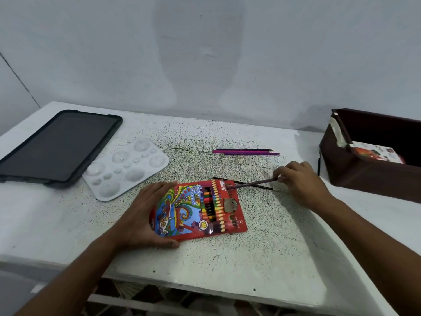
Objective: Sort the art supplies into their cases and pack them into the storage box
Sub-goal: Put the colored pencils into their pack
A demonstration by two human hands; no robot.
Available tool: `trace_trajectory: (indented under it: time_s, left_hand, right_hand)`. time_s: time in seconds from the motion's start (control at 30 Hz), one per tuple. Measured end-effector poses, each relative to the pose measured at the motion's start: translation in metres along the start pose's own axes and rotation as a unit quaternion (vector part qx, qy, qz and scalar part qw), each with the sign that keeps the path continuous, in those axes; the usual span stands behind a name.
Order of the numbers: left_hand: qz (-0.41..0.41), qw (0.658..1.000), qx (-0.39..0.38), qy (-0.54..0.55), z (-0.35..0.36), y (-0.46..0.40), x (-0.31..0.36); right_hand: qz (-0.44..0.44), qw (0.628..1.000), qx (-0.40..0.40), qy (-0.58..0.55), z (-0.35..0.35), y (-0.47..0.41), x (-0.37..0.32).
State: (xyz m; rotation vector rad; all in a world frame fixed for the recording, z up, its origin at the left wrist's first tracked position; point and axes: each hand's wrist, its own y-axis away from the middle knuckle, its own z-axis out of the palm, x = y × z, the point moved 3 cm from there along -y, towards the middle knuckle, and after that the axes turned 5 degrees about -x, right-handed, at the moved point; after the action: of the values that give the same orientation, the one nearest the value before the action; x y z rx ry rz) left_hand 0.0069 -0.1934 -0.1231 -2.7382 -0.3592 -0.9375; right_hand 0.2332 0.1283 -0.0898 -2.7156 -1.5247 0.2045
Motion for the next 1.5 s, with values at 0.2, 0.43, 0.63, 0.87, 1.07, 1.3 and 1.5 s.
trace_trajectory:
  time_s: [0.2, 0.43, 0.63, 0.87, 1.07, 1.3, 1.5]
  left_hand:
    - [0.002, 1.0, -0.002, 0.003, -0.001, -0.002, 0.004]
    - [-0.001, 1.0, -0.007, -0.002, -0.001, 0.0, 0.004]
    - [-0.003, 1.0, -0.005, 0.005, -0.001, 0.0, 0.003]
    - [0.002, 1.0, -0.004, 0.004, -0.001, 0.0, 0.002]
    - [0.007, 1.0, -0.007, 0.004, 0.0, -0.002, 0.0]
    - [0.023, 1.0, 0.001, -0.006, 0.0, -0.003, 0.002]
    - [0.016, 1.0, 0.0, -0.006, 0.0, -0.003, 0.0]
  right_hand:
    - [-0.037, 0.998, -0.004, -0.056, 0.007, 0.003, -0.023]
    - [-0.08, 0.988, -0.016, -0.13, 0.017, -0.005, -0.069]
    - [-0.109, 0.975, -0.018, -0.192, 0.009, -0.005, -0.105]
    - [-0.089, 0.974, -0.036, -0.205, 0.012, -0.007, -0.124]
    - [-0.009, 0.981, -0.001, -0.195, 0.009, -0.031, -0.083]
    - [0.128, 0.991, -0.02, -0.033, 0.006, -0.067, 0.005]
    - [0.135, 0.99, -0.018, -0.033, 0.011, -0.069, 0.017]
